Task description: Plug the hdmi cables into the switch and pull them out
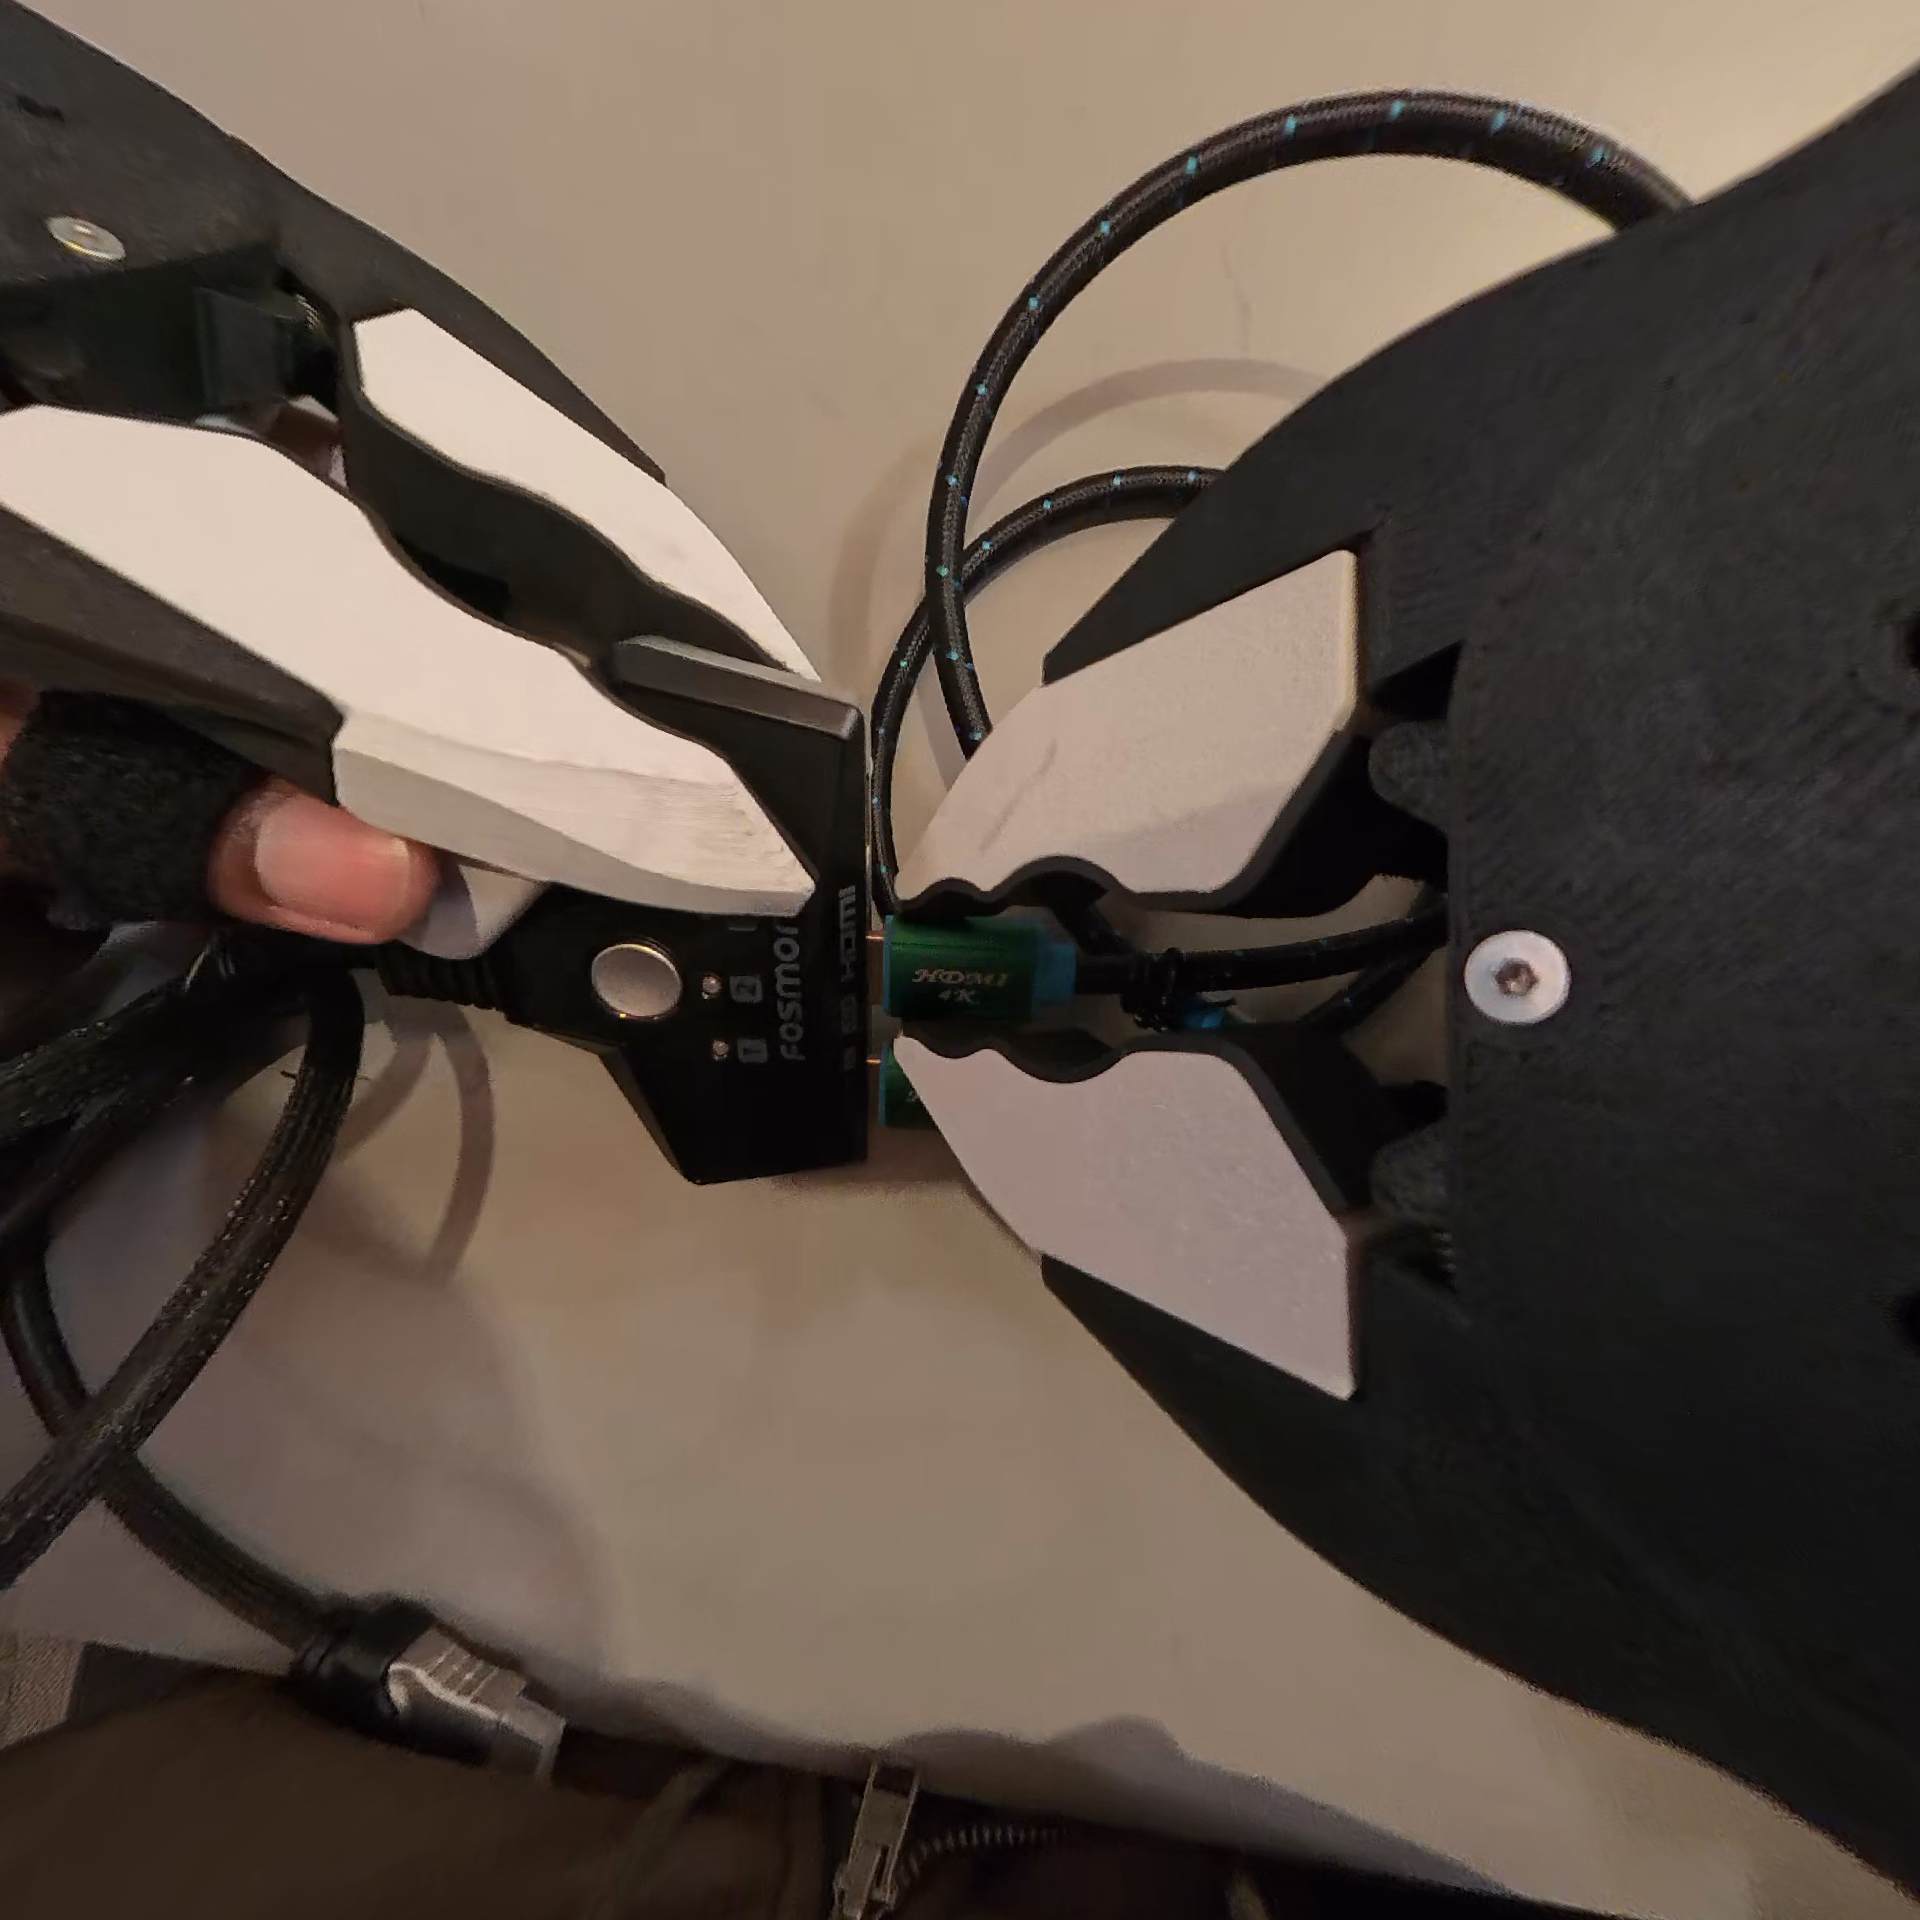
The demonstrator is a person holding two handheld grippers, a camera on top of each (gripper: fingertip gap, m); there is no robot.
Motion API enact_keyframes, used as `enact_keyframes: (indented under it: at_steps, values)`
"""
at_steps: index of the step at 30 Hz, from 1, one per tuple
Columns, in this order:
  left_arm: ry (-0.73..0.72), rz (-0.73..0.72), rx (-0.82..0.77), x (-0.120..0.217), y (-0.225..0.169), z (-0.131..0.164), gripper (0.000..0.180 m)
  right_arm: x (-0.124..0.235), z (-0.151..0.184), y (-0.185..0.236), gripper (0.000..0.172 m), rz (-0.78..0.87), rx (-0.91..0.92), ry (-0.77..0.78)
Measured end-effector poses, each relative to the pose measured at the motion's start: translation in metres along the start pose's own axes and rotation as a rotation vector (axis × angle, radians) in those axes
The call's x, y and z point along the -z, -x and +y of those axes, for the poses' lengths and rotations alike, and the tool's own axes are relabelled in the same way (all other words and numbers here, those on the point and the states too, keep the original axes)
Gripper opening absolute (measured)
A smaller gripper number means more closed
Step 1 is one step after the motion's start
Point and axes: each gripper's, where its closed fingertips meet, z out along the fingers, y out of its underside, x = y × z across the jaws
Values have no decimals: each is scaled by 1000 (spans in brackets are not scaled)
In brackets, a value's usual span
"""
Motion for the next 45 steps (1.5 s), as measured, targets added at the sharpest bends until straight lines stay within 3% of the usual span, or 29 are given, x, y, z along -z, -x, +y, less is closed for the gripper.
enact_keyframes:
  at_steps: [7,13,25,32,34,36,39,45]
  values:
    - [19,18,10,1,-3,5,35,-1,0,1,18,-26,-43,-10]
    - [139,67,-8,-1,-14,26,42,3,-4,-1,17,57,33,-37]
    - [214,43,-43,-14,-16,33,30,2,-6,-2,19,247,242,54]
    - [208,43,-31,-14,-15,32,30,4,-3,-4,19,218,191,45]
    - [224,53,-31,-11,-15,35,29,10,13,-10,18,233,229,126]
    - [204,37,-32,3,-10,37,28,24,53,-39,18,363,269,287]
    - [164,33,-2,11,-3,31,28,40,38,-30,18,221,102,32]
    - [168,42,-7,10,-4,32,28,43,45,-38,19,288,131,67]
